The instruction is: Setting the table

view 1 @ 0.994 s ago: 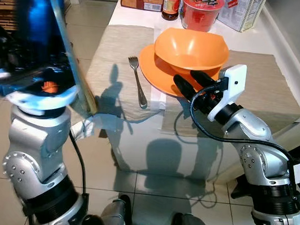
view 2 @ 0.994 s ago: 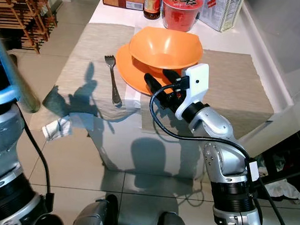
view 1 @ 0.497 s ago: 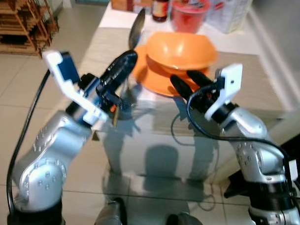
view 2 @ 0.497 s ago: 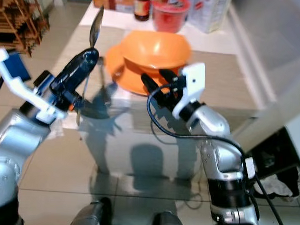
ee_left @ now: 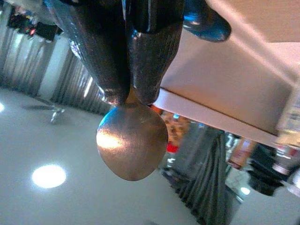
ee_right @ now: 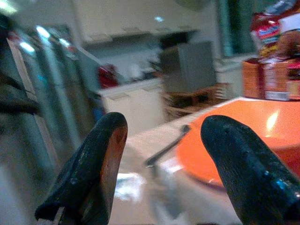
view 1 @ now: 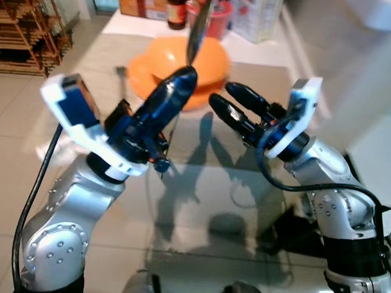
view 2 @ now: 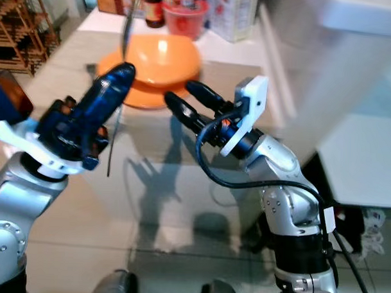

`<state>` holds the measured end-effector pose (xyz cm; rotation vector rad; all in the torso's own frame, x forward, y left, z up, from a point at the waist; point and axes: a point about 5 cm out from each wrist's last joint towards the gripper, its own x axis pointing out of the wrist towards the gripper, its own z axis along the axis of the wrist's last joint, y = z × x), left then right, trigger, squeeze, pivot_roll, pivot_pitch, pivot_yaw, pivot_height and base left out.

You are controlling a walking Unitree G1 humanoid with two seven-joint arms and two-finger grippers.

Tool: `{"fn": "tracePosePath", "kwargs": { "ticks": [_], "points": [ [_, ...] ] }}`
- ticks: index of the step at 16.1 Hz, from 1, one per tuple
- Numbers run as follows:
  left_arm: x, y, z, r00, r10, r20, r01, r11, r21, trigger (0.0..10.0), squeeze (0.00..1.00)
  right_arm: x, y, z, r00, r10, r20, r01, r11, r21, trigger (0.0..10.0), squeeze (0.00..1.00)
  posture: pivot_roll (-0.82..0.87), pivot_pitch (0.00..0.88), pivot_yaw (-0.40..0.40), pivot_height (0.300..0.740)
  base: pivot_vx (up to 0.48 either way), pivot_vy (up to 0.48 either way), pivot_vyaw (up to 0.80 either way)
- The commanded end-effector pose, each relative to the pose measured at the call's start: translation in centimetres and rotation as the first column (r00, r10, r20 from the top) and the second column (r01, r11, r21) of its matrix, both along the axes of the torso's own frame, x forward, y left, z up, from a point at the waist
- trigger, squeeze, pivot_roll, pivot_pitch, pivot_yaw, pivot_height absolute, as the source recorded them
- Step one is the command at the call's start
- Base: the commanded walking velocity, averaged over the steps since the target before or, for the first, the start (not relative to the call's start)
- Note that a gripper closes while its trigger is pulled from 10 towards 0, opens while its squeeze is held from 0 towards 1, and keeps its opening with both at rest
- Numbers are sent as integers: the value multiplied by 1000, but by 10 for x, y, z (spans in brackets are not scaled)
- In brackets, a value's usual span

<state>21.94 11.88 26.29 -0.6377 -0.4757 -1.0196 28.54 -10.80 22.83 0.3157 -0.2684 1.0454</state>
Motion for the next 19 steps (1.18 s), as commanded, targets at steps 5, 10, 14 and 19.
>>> {"fn": "tracePosePath", "kwargs": {
  "ticks": [5, 10, 14, 19],
  "points": [
    [-4, 5, 0, 999, -24, 23, 24, 1000, -2, 10000, 0, -15, -17, 2, 995, 100, -4, -100, 992, 74, 10000, 0, -91, 113, 9, 740, 0, -461, 0],
    [0, 13, -39, 991, 46, -123, -34, 995, 96, 10000, 0, 9, -21, -25, 982, -172, -76, 164, 981, -103, 10000, 0, -91, 120, 11, 740, 0, -462, -480],
    [5, 5, -66, 974, 106, -199, -68, 980, 188, 10000, 0, 16, -16, -39, 967, -234, -102, 219, 966, -134, 10000, 0, -96, 118, 7, 740, 0, -465, 197],
    [15, -7, -72, 968, 153, -200, -111, 971, 210, 10000, 0, 18, -15, -51, 952, -286, -110, 266, 949, -169, 10000, 0, -104, 107, 2, 740, 0, -464, 788]
  ]
}}
